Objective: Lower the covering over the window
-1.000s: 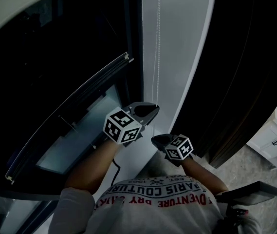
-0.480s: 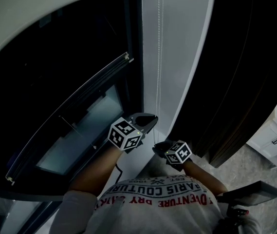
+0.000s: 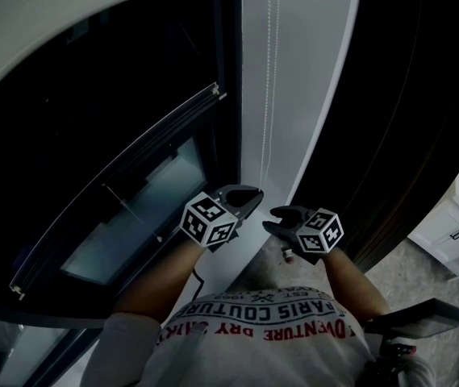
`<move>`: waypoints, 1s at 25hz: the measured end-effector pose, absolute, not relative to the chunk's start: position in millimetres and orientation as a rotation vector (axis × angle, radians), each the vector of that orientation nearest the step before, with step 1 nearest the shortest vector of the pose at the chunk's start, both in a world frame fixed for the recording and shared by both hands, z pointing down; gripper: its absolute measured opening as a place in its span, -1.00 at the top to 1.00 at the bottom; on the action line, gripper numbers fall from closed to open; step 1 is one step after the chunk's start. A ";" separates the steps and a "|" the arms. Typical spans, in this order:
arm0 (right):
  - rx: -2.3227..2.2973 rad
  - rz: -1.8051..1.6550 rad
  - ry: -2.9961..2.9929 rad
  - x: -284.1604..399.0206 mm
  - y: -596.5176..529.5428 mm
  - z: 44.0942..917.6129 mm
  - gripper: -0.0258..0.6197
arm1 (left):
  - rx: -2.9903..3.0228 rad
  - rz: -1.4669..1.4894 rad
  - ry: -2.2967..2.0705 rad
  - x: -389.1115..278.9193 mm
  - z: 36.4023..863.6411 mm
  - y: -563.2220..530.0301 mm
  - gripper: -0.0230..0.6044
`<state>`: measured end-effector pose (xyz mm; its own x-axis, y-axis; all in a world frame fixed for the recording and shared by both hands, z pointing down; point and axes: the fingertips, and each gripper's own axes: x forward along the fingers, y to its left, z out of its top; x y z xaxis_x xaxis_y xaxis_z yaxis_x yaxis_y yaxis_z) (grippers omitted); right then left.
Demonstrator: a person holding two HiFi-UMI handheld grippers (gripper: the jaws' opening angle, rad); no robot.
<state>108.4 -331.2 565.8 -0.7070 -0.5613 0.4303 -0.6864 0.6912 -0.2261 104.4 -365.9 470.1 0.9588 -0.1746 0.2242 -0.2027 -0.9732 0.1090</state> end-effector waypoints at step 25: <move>1.148 0.051 -2.982 84.0 -370.9 283.3 0.88 | 2.981 0.336 -0.306 100.7 465.1 -339.4 0.91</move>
<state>84.0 -370.9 283.3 -0.7407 -0.6707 -0.0388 -0.6690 0.7417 -0.0488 100.7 -339.4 465.1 0.9548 -0.1857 0.2321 -0.2137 -0.9716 0.1019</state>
